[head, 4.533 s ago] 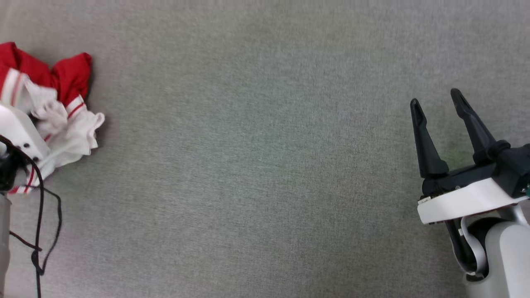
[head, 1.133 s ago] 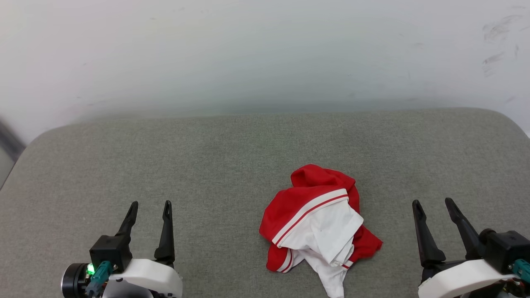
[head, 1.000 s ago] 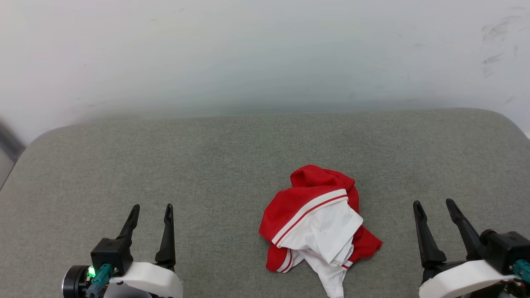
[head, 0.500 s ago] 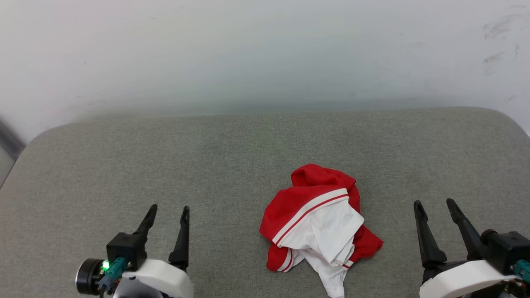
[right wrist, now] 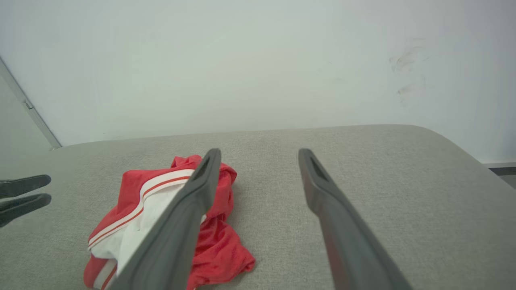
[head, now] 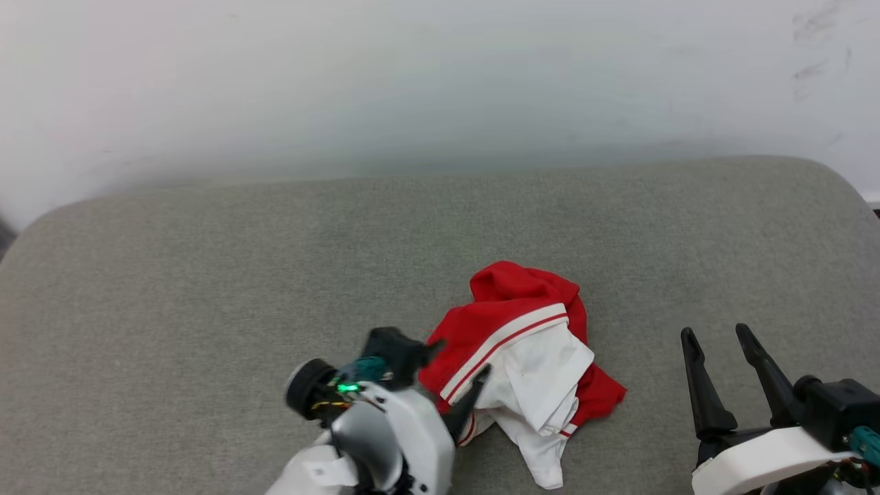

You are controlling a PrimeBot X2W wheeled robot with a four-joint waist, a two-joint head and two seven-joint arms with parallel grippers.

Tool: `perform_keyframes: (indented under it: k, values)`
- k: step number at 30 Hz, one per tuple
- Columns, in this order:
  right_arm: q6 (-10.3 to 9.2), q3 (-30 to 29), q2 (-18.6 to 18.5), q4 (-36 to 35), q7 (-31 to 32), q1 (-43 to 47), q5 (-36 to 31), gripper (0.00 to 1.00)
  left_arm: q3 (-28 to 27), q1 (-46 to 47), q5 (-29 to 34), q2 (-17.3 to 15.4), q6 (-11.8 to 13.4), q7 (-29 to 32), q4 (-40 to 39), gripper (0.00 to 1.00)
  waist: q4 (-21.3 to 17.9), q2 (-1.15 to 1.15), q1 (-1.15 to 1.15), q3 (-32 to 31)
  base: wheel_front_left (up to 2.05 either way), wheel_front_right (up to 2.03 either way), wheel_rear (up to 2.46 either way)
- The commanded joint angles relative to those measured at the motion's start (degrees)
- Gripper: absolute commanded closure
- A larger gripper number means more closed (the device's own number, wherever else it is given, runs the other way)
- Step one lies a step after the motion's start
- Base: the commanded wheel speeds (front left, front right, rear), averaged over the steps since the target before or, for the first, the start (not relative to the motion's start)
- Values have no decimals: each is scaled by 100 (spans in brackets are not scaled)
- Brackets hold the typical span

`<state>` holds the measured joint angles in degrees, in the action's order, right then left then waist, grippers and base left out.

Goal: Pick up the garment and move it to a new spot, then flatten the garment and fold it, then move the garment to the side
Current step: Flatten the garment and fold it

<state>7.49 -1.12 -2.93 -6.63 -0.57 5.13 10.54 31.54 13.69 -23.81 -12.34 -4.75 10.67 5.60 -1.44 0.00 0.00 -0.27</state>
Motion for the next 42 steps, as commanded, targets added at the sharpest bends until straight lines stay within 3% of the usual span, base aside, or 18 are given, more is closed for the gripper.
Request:
perform_keyframes:
  k: [1, 7, 16, 17, 18, 19, 20, 25, 32, 42]
  values:
    - [0, 6, 6, -34, -4, -77, -8, 0, 154, 143, -50, 67, -86, 143, 55, 0, -82, 0, 0, 118, 0, 0, 0]
    - [0, 12, 6, -19, -56, -211, 36, 0, 872, 656, -236, 147, -246, 774, 377, 0, -282, 0, 0, 448, 0, 0, 0]
    - [-1, 69, 6, 100, -175, -453, 109, 0, 1760, 1422, -521, -92, -275, 1209, 801, 0, -531, 0, 0, 827, 0, 0, 0]
    - [0, 69, 6, 121, -197, -474, 117, 0, 1860, 1493, -562, -132, -275, 1242, 839, 19, -547, 0, 0, 848, 0, 0, 0]
    - [0, 71, 7, 134, -208, -495, 129, 0, 1934, 1556, -605, -167, -275, 1281, 875, 53, -560, 0, 0, 867, 0, 0, 0]
    - [0, 66, 6, 157, -221, -513, 149, 0, 2009, 1624, -631, -202, -276, 1282, 899, 72, -571, 0, 0, 880, 0, 0, 0]
    - [0, 70, 6, 173, -239, -522, 155, 0, 2057, 1673, -670, -231, -275, 1275, 939, 100, -584, 0, 0, 890, 0, 0, 0]
    - [0, 71, 6, 254, -295, -559, 239, 0, 2280, 1904, -710, -327, -271, 1183, 1125, 100, -605, 0, 0, 910, 0, 0, 0]
    - [0, 12, 6, 327, -341, -537, 287, 0, 2121, 2080, -605, -332, -178, 550, 908, 100, -482, 0, 0, 831, 0, 0, 0]
    - [0, -17, 6, 318, -334, -467, 324, 0, 1011, 1492, -817, -927, 958, -237, 1, 100, -193, 0, 0, 737, 0, 0, 0]
